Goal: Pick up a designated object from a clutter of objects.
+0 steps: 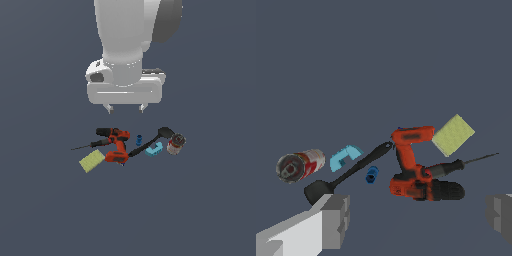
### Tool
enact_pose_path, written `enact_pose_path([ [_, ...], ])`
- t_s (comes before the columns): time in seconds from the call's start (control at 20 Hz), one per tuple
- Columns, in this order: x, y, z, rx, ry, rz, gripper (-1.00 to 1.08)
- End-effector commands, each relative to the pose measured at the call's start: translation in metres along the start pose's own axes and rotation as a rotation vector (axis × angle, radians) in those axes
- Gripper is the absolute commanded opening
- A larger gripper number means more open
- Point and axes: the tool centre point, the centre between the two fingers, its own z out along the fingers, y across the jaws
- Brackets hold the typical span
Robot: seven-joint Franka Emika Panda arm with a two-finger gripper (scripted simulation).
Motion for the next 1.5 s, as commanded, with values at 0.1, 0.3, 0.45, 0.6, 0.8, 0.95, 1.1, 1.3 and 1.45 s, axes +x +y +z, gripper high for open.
enact_pose_path([
  [0.1, 0.0, 0.001, 0.002, 0.004, -0.001, 0.005, 1.0],
  [0.3, 0.001, 0.004, 0.006, 0.006, -0.002, 0.027, 1.0],
  [0.45, 0.002, 0.01, 0.014, 0.01, -0.003, 0.065, 1.0],
  [0.6, 0.004, 0.017, 0.026, 0.014, -0.004, 0.119, 1.0],
  [0.8, 0.005, 0.032, 0.047, 0.019, -0.006, 0.221, 1.0],
  [0.95, 0.006, 0.046, 0.067, 0.023, -0.009, 0.318, 1.0],
  [1.1, 0.005, 0.063, 0.09, 0.025, -0.011, 0.435, 1.0],
  [1.3, 0.001, 0.088, 0.123, 0.023, -0.014, 0.6, 1.0],
  [1.45, -0.005, 0.108, 0.147, 0.017, -0.015, 0.724, 1.0],
])
